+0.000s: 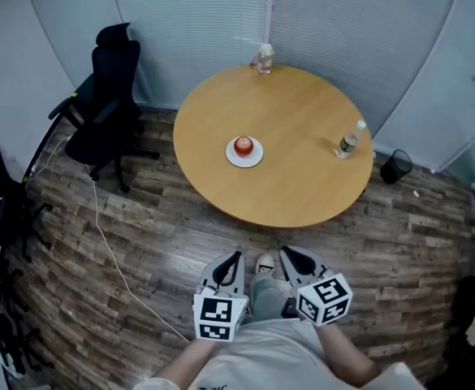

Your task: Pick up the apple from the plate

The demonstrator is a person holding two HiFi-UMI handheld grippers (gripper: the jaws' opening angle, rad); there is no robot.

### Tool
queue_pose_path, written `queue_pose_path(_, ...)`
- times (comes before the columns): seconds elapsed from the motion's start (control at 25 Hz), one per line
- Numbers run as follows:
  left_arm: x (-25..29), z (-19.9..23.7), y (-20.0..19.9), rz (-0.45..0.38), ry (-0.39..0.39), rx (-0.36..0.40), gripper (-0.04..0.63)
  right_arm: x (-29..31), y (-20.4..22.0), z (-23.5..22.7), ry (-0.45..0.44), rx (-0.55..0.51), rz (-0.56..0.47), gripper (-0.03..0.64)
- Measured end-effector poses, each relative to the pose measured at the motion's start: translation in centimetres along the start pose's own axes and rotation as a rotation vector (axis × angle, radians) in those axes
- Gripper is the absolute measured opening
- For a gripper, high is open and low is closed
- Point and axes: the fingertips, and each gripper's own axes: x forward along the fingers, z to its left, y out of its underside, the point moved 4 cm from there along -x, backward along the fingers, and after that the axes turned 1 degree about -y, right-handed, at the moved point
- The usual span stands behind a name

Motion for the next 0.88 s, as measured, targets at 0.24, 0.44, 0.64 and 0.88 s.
queue_pose_path(0.24, 3.9, 2.7, -1.1, 0.008, -0.026, -0.018, 0.003, 4.6, -0.5, -2.8, -0.023, 0.008, 0.028, 0.032)
queue_pose_path(0.44, 8.8, 5.7, -3.6, 0.008, -0.05, -0.044, 0.003, 9.4, -3.9, -6.2, -0.061, -0.016, 0.023, 0.032)
queue_pose_path(0.64, 13.8, 7.6, -6.5, 0.013, -0.069, -0.054, 0.003, 13.7, -7.6, -10.4, -0.088, -0.035, 0.014, 0.032)
queue_pose_path(0.88, 18.7, 8.8, -9.2, 0.003, -0.085, -0.074, 0.003, 16.6, -10.0, -14.3, -0.107, -0.042, 0.028, 0.032)
